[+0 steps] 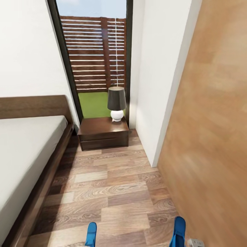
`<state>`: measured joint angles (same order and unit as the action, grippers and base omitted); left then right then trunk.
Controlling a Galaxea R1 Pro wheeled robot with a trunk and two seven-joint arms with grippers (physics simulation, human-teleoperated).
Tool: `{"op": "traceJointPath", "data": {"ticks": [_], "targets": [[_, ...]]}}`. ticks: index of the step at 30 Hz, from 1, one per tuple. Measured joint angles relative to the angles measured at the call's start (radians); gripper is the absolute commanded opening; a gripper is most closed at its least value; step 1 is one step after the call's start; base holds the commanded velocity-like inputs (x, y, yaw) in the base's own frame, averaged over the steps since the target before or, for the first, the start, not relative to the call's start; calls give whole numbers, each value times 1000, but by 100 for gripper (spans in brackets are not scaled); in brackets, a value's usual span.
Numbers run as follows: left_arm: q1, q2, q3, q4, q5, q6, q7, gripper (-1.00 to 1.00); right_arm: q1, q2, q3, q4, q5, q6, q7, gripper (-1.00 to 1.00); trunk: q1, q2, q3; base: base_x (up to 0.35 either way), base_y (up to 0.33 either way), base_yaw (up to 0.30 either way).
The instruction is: In the bedroom, move the book from the bed onto either nightstand, and place the two sandals side by side next to the bed.
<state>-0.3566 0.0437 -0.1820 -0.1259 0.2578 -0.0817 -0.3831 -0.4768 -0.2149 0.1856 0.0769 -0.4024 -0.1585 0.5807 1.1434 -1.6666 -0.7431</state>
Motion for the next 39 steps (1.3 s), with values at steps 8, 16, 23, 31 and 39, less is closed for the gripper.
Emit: {"op": "traceJointPath", "data": {"ticks": [8, 16, 23, 31, 39], "targets": [[0, 0, 0, 0, 0, 0, 0, -100, 0, 0, 0, 0, 0, 0, 0, -100, 0, 0, 0, 292, 0, 0], [0, 0, 0, -1, 0, 0, 0, -100, 0, 0, 0, 0, 0, 0, 0, -100, 0, 0, 0, 292, 0, 153], [0, 0, 0, 0, 0, 0, 0, -100, 0, 0, 0, 0, 0, 0, 0, -100, 0, 0, 0, 290, 0, 94], [0, 0, 0, 1, 0, 0, 0, -100, 0, 0, 0, 0, 0, 0, 0, -100, 0, 0, 0, 263, 0, 4], [0, 0, 0, 0, 0, 0, 0, -100, 0, 0, 0, 0, 0, 0, 0, -100, 0, 0, 0, 257, 0, 0]]}}
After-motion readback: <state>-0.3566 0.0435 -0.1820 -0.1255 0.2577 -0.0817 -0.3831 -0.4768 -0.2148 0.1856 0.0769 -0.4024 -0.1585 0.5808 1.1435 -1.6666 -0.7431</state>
